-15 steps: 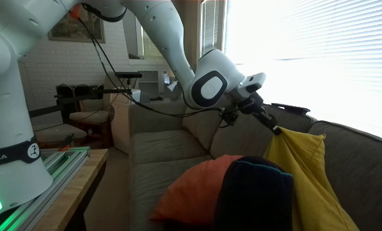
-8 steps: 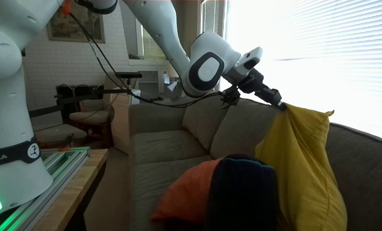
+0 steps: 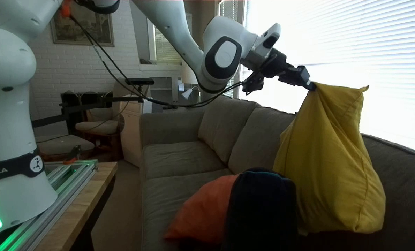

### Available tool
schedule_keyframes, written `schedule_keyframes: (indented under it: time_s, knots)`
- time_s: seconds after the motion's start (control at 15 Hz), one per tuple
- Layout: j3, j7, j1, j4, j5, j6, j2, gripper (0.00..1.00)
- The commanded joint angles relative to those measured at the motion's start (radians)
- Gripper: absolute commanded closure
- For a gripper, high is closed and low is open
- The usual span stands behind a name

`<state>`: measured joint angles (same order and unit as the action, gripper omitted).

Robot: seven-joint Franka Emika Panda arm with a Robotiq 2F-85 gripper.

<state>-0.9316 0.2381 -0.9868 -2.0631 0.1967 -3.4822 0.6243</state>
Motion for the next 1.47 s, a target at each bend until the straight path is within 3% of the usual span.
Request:
schedule_keyframes:
  time_s: [0.0,0.2,0.6,0.8,1.0,1.4]
  knots:
    - [-0.105,-0.039,-0.118,-0.022,0.006,-0.043,-0.069,1.0]
    - [-0.143,-0.042,-0.19,-0.03,-0.029,-0.026,-0.136,1.0]
    - [-0.046,-0.037,-0.238,-0.089,-0.225,0.139,-0.409,1.0]
    - [-0.022,-0.066,-0.261,-0.129,-0.257,0.285,-0.54,1.0]
    - [-0.099,-0.053,-0.32,-0.102,-0.265,0.42,-0.568,1.0]
    - [-0.169,-0.027,-0.329,-0.068,-0.335,0.656,-0.553,1.0]
